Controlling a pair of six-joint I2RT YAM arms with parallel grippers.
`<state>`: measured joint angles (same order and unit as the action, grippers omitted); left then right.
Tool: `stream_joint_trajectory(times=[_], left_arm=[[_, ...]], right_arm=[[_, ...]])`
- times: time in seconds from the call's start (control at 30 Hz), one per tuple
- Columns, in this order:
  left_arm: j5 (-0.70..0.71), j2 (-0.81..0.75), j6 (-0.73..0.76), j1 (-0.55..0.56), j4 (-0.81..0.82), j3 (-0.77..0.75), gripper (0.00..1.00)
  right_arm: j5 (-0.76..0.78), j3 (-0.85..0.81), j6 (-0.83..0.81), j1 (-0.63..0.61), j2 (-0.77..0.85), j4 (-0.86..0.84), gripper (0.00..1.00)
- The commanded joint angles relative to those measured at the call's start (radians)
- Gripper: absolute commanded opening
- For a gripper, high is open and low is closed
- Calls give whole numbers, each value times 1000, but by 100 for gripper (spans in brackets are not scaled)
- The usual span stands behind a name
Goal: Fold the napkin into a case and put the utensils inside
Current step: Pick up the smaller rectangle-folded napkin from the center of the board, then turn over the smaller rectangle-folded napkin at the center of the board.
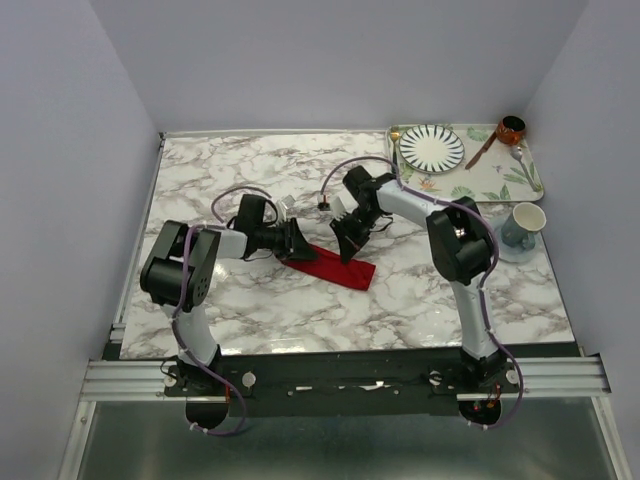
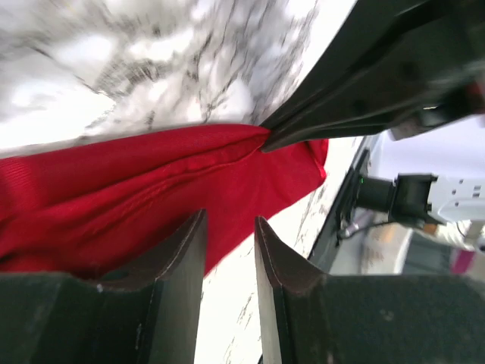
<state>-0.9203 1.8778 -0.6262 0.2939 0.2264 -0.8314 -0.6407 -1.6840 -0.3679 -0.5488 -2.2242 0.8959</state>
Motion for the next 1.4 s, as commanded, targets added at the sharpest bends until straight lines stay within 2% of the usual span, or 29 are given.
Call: stream_joint_trajectory(times=[0.0,0.23,0.43,0.5,0.8,1.0,1.1,1.17,1.27,1.3,1.37], left_arm=[[70,-158,118,-111,-109,-11,41],[81,-215,244,-261,-301,-69,42],[107,-235,293,-344,-367,-97,42],[112,-241,301,-361,-375,-97,42],[123,-307,344,-395,-418,-48,41],[130,-382,367,-423,-426,18,41],[135,-414,384,-437,-432,51,41],[135,-434,402,-444,-441,69,41],[141,-474,471,-446,-484,84,41],[144,-492,512,-446,-516,84,41],[144,-506,551,-447,-544,84,41]], right_arm=[[122,7,-37,-7,76,-49,1],[344,24,-77,-20,190,-162,1],[517,205,-155,-89,356,-362,0],[581,313,-192,-143,406,-473,1],[933,599,-342,-368,465,-819,1],[1098,740,-390,-519,491,-965,1],[1164,771,-379,-580,476,-976,2],[1196,782,-358,-608,472,-977,7],[1226,788,-318,-657,469,-963,24],[1234,785,-307,-678,468,-941,37],[1251,782,-270,-698,468,-922,44]])
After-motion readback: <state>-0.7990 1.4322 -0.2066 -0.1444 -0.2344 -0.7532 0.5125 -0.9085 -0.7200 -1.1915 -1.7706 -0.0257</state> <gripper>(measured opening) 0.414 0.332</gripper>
